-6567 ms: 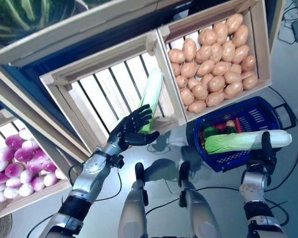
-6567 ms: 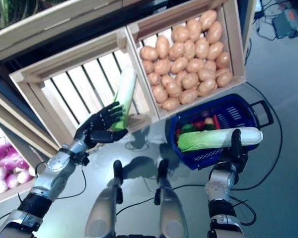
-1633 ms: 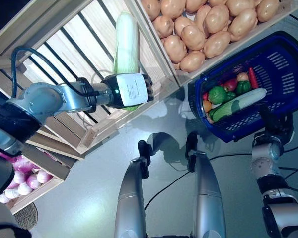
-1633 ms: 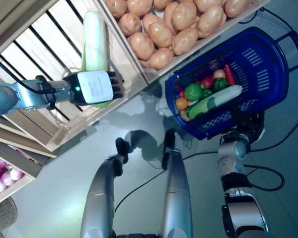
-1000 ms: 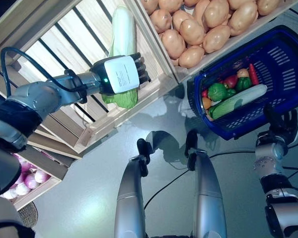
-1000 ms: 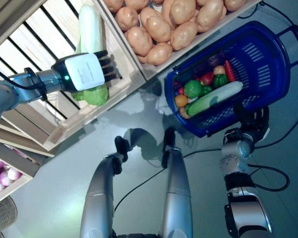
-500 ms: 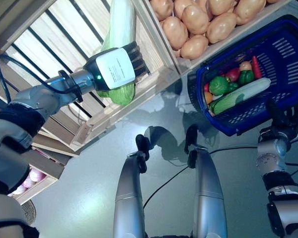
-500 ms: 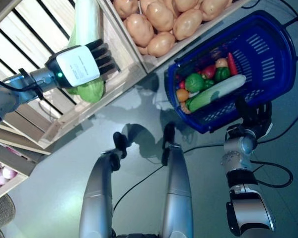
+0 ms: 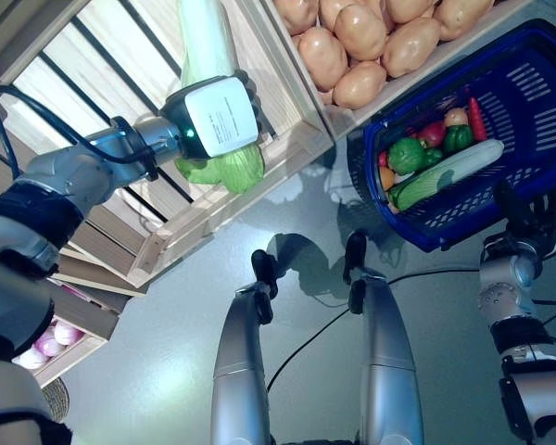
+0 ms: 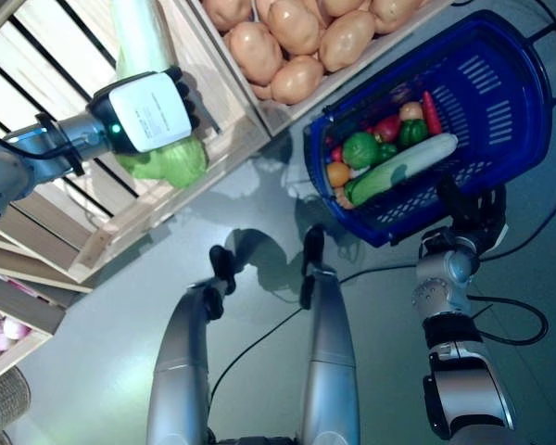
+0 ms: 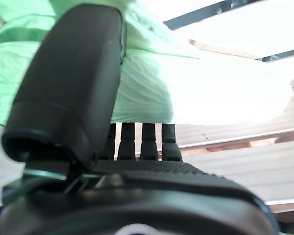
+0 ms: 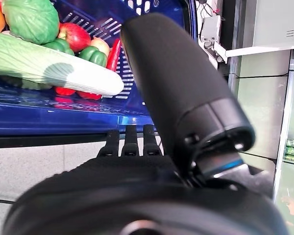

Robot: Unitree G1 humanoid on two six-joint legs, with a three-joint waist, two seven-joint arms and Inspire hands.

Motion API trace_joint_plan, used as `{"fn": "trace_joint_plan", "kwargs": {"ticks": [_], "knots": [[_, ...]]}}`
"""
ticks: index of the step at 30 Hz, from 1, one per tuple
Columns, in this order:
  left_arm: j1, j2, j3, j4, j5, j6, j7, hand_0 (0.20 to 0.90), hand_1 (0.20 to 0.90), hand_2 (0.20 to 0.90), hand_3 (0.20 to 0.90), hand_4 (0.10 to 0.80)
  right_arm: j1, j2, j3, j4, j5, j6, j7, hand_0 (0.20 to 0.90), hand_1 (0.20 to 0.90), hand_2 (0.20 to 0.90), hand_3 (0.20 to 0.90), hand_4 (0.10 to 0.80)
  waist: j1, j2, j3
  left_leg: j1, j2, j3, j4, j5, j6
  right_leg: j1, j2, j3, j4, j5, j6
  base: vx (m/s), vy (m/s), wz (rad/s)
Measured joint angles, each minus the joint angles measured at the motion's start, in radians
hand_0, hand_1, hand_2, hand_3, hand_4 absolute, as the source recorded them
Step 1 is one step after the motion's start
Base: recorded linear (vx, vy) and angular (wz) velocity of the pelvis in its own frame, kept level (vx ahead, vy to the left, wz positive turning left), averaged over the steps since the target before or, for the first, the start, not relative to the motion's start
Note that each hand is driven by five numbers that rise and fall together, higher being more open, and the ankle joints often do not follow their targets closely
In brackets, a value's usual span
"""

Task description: Put vegetables into the basket

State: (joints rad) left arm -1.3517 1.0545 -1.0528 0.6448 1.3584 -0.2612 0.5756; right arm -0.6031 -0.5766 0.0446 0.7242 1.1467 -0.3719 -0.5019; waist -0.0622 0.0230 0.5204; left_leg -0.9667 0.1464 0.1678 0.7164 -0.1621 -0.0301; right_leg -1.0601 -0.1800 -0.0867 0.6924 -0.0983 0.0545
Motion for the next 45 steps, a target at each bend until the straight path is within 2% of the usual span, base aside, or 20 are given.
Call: {"fn": "trace_joint_plan", "kwargs": {"ticks": [9, 17, 24, 26, 30, 36, 38, 40, 42, 43, 45], "knots": [[0.0, 0.0, -0.003, -0.017, -0.079, 0.012, -0.045, 0.3, 0.3, 0.3, 0.3, 0.4, 0.001, 0.0, 0.002, -0.001, 0.0, 0.0, 0.0, 0.9, 0.9, 0.9, 0.9, 0.8, -0.001, 0.0, 0.0, 0.002, 0.0, 0.0, 0.004, 0.0, 0.0, 0.001, 0.0, 0.0, 0.004, 0.002, -0.002, 0.0, 0.0, 0.0], [0.079, 0.003, 0.033, 0.028, -0.267, 0.057, 0.035, 0.3, 0.3, 0.3, 0.3, 0.4, 0.018, 0.001, 0.011, -0.006, 0.0, 0.0, 0.0, 0.9, 0.9, 0.9, 0.9, 0.8, 0.005, 0.0, 0.0, 0.041, 0.0, -0.002, -0.015, 0.003, -0.004, 0.04, 0.0, -0.007, 0.0, 0.002, -0.004, 0.004, -0.014, 0.01], [0.298, 0.003, 0.219, -0.053, -0.438, 0.038, 0.191, 0.3, 0.3, 0.3, 0.3, 0.4, 0.095, 0.009, 0.01, -0.089, -0.003, 0.0, 0.0, 0.9, 0.9, 0.9, 0.9, 0.8, 0.02, -0.002, 0.0, 0.108, -0.006, -0.023, -0.059, 0.012, -0.013, 0.117, 0.001, -0.031, -0.034, 0.002, -0.005, 0.016, -0.043, 0.04], [0.391, -0.002, 0.311, -0.095, -0.487, 0.027, 0.219, 0.3, 0.3, 0.3, 0.3, 0.4, 0.113, 0.033, 0.009, -0.11, -0.01, 0.0, 0.0, 0.9, 0.9, 0.9, 0.9, 0.8, 0.021, -0.009, 0.0, 0.142, -0.007, -0.026, -0.084, 0.019, -0.017, 0.152, 0.004, -0.037, -0.051, 0.002, -0.006, 0.014, -0.03, 0.05], [0.486, -0.01, 0.397, -0.146, -0.538, 0.005, 0.253, 0.3, 0.3, 0.3, 0.3, 0.4, 0.144, 0.078, 0.01, -0.145, -0.065, 0.0, -0.026, 0.9, 0.9, 0.9, 0.9, 0.8, 0.027, -0.021, 0.0, 0.225, -0.01, -0.028, -0.146, 0.041, -0.022, 0.231, 0.008, -0.044, -0.098, 0.005, -0.006, 0.015, -0.021, 0.06], [0.603, -0.092, 0.601, -0.215, -0.671, -0.037, 0.272, 0.3, 0.3, 0.3, 0.3, 0.4, 0.169, 0.14, 0.012, -0.205, -0.204, 0.006, -0.044, 0.9, 0.9, 0.9, 0.9, 0.8, 0.028, -0.039, 0.0, 0.309, -0.007, -0.038, -0.232, 0.072, -0.033, 0.32, 0.022, -0.068, -0.167, 0.023, -0.01, 0.01, -0.034, 0.03], [0.665, -0.158, 0.673, -0.244, -0.788, -0.067, 0.274, 0.3, 0.3, 0.3, 0.3, 0.4, 0.198, 0.161, 0.013, -0.245, -0.255, 0.009, -0.044, 0.9, 0.9, 0.9, 0.9, 0.8, 0.029, -0.041, 0.0, 0.35, -0.007, -0.042, -0.255, 0.077, -0.039, 0.361, 0.028, -0.077, -0.188, 0.024, -0.011, 0.0, 0.0, 0.0], [0.693, -0.201, 0.712, -0.25, -0.855, -0.091, 0.272, 0.3, 0.3, 0.3, 0.3, 0.4, 0.208, 0.171, 0.014, -0.267, -0.293, 0.011, -0.044, 0.9, 0.9, 0.9, 0.9, 0.8, 0.029, -0.042, 0.0, 0.369, -0.006, -0.049, -0.272, 0.085, -0.043, 0.382, 0.032, -0.086, -0.203, 0.026, -0.014, 0.003, -0.052, 0.07], [0.739, -0.272, 0.764, -0.25, -0.917, -0.107, 0.27, 0.3, 0.3, 0.3, 0.3, 0.4, 0.211, 0.188, 0.021, -0.276, -0.328, 0.021, -0.041, 0.9, 0.9, 0.9, 0.9, 0.8, 0.033, -0.047, 0.0, 0.399, -0.001, -0.054, -0.289, 0.09, -0.048, 0.416, 0.039, -0.093, -0.219, 0.028, -0.017, 0.044, -0.095, 0.02], [0.768, -0.298, 0.788, -0.256, -0.958, -0.126, 0.246, 0.3, 0.3, 0.3, 0.3, 0.4, 0.221, 0.194, 0.022, -0.297, -0.351, 0.033, -0.041, 0.9, 0.9, 0.9, 0.9, 0.8, 0.037, -0.051, 0.0, 0.418, 0.0, -0.054, -0.298, 0.092, -0.05, 0.433, 0.043, -0.095, -0.224, 0.028, -0.018, 0.037, -0.099, -0.02], [0.844, -0.392, 0.849, -0.274, -1.093, -0.167, 0.18, 0.3, 0.3, 0.3, 0.3, 0.4, 0.257, 0.198, 0.039, -0.341, -0.408, 0.042, -0.02, 0.9, 0.9, 0.9, 0.9, 0.8, 0.043, -0.051, 0.0, 0.466, 0.004, -0.057, -0.324, 0.098, -0.055, 0.483, 0.05, -0.102, -0.248, 0.029, -0.019, 0.067, -0.081, 0.03]]}}
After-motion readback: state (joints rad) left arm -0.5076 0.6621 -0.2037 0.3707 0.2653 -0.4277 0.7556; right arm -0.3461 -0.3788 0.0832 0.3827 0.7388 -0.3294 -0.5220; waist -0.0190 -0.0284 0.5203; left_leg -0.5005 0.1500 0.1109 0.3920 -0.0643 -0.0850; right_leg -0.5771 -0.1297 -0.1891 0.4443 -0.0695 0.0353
